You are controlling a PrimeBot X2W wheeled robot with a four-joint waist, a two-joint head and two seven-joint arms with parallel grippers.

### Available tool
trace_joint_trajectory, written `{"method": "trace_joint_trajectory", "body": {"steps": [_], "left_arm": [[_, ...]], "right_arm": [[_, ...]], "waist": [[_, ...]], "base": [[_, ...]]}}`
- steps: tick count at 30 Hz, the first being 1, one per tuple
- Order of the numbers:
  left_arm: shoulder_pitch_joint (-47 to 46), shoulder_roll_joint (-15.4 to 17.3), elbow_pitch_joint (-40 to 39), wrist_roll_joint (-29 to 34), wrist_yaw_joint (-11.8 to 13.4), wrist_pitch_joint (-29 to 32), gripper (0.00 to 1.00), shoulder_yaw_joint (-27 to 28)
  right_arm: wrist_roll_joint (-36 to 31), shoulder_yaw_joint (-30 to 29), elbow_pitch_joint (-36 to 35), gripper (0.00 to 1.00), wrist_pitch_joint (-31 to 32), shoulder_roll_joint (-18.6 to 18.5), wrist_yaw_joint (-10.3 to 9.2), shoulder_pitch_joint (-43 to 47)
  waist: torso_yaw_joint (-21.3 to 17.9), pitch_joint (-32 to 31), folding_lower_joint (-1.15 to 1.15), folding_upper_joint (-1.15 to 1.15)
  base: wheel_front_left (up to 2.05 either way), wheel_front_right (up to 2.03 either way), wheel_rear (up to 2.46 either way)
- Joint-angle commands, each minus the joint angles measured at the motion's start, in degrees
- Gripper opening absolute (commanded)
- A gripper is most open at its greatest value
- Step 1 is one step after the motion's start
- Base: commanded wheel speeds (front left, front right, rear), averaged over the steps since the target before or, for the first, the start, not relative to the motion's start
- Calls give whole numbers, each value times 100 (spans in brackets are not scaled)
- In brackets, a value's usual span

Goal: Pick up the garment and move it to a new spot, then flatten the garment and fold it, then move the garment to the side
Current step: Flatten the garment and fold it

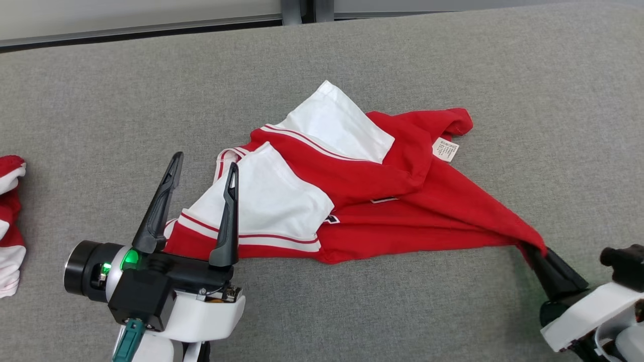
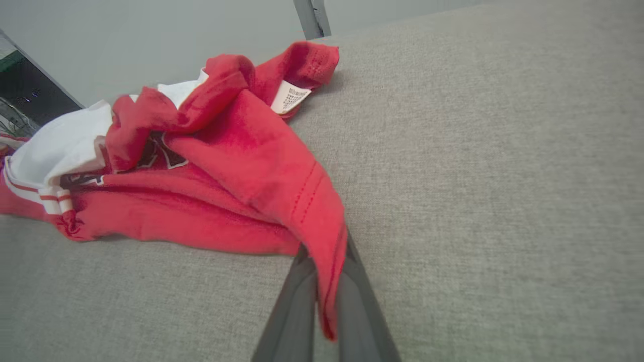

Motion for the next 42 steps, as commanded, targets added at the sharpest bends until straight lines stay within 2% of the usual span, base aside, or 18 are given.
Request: {"method": "trace_joint_trajectory", "body": {"steps": [1,2,3,6,9,10,14,19,24,27,32,39,40,41,42], "left_arm": [[-7,20,18,-38,18,0,100,-5],[10,17,41,-54,11,0,100,-20],[10,17,41,-54,11,0,100,-20],[32,11,78,-54,-10,0,100,-75],[53,2,105,-68,-37,0,100,-111],[52,5,127,-67,-51,0,100,-129],[16,-5,154,-46,-86,0,100,-194],[45,-16,158,-63,-69,0,100,-240],[64,-23,119,-75,-50,0,100,-301],[25,-29,100,-84,-44,0,100,-309],[-77,-31,126,-51,-110,0,100,-351],[-171,-32,124,-25,-142,0,100,-335],[-170,-33,129,-28,-143,0,100,-335],[-168,-33,133,-33,-144,0,100,-336],[-161,-34,137,-34,-143,0,100,-337]], "right_arm": [[516,90,-121,0,-66,-169,-13,25],[867,101,-247,0,-80,-201,-12,55],[867,101,-247,0,-80,-201,-12,55],[1800,206,-673,0,96,-476,-11,150],[2407,229,-889,0,236,-653,-11,103],[2488,192,-897,100,169,-696,-10,49],[2264,199,-593,100,-80,-845,-8,19],[1610,89,-144,100,-296,-887,-8,271],[917,-406,-197,100,-322,-591,-9,654],[142,-724,-241,100,-323,-420,-9,766],[-1082,-783,236,100,-314,-204,-9,660],[-1778,-816,831,100,-315,110,-9,334],[-1820,-809,896,98,-314,150,-9,306],[-1846,-784,958,77,-310,158,-9,292],[-1855,-757,1016,43,-306,178,-9,282]], "waist": [[-15,-36,0,0],[-22,-51,0,0],[-22,-51,0,0],[-38,-100,0,0],[-81,-137,0,0],[-88,-145,0,0],[-83,-200,0,0],[-63,-258,0,0],[-27,-217,0,0],[-20,-149,0,0],[40,-82,0,0],[191,-6,0,0],[212,-1,0,0],[232,1,0,0],[249,0,0,0]], "base": [[0,0,0],[0,0,0],[0,0,0],[0,0,0],[0,0,0],[0,0,0],[0,0,0],[0,0,0],[0,0,0],[0,0,0],[0,0,0],[0,0,0],[0,0,0],[0,0,0],[0,0,0]]}}
